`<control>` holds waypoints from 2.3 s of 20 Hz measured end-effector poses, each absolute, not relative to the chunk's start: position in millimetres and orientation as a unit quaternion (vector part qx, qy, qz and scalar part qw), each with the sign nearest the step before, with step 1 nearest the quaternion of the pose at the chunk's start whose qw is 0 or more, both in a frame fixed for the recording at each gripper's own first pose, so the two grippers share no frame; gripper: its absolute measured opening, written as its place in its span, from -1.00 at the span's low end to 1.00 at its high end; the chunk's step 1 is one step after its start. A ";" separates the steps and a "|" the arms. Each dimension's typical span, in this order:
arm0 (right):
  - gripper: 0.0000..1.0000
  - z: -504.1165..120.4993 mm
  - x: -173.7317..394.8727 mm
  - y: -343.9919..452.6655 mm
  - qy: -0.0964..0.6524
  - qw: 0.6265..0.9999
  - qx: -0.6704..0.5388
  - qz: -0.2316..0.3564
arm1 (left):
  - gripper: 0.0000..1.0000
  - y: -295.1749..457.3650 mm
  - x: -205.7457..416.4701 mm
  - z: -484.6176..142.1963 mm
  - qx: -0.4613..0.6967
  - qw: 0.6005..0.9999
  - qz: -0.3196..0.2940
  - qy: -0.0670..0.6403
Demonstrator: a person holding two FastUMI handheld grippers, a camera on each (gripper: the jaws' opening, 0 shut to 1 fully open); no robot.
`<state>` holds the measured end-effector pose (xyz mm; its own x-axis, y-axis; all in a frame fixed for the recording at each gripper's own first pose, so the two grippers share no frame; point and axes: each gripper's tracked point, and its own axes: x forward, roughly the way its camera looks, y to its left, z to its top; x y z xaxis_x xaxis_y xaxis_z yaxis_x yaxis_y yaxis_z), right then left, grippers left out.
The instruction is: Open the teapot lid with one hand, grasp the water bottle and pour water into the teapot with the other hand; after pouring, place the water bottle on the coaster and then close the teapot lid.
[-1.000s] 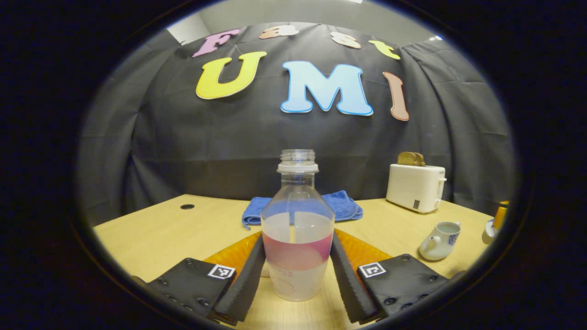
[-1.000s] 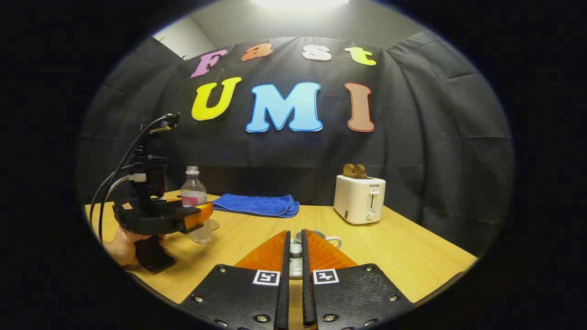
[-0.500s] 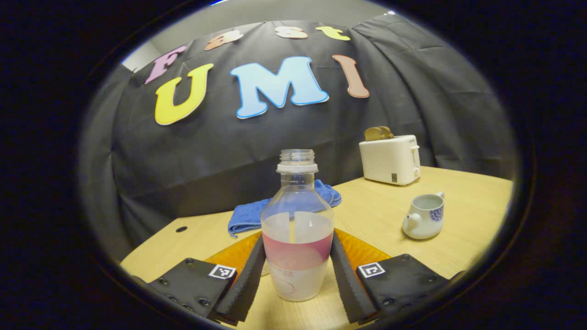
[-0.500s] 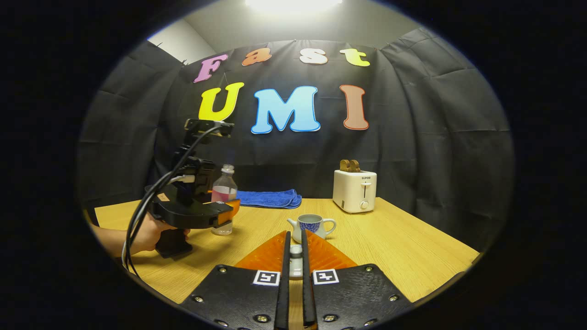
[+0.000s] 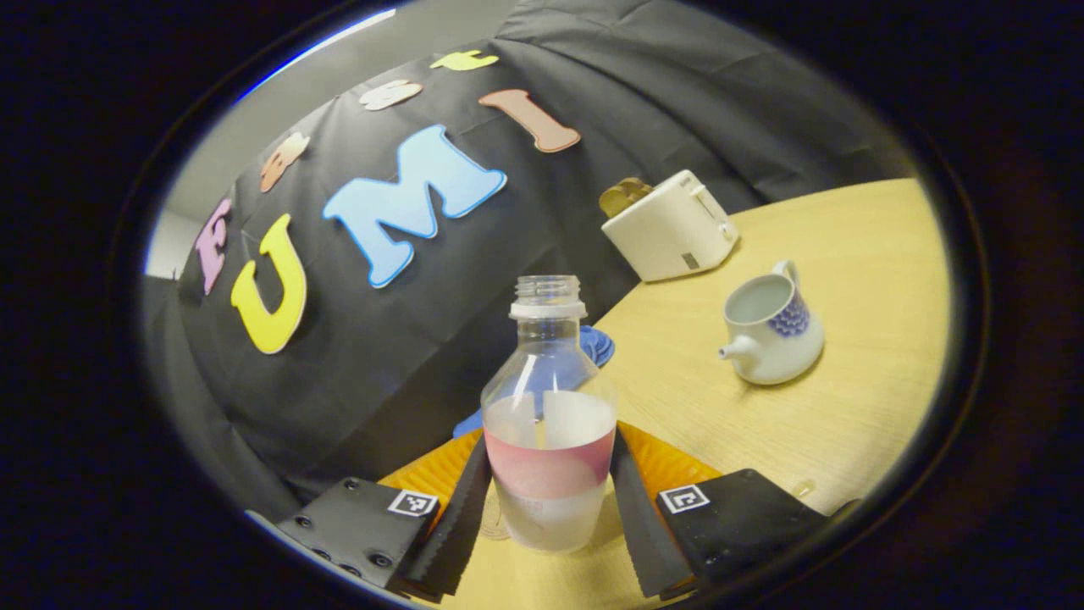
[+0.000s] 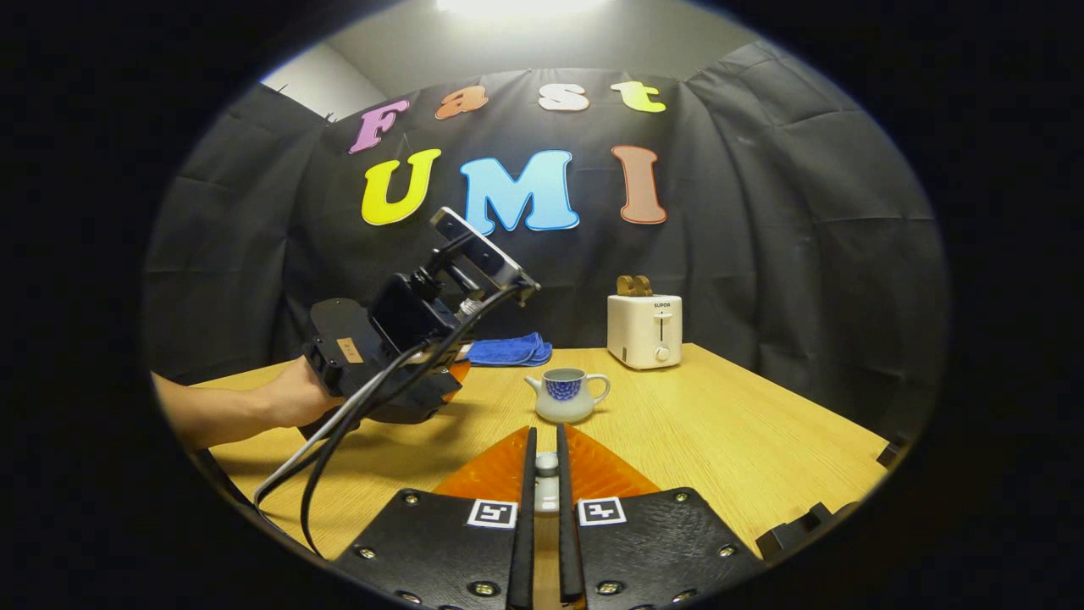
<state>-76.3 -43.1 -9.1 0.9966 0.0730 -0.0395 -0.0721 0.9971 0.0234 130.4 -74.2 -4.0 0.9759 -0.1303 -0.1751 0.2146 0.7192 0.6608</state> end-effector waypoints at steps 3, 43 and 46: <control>-0.77 -7.5 -79.6 -47.0 0.012 0.999 0.013 0.036 | 0.70 -92.7 135.6 -5.4 0.428 0.896 -0.102 0.053; -0.76 -26.5 -89.2 -66.2 0.041 0.998 0.023 0.031 | 0.70 -142.4 160.4 -7.8 0.784 0.601 -0.133 0.081; -0.76 -25.3 -90.2 -65.8 0.040 0.998 0.022 0.032 | 0.70 -143.7 160.3 -1.7 0.800 0.581 -0.131 0.079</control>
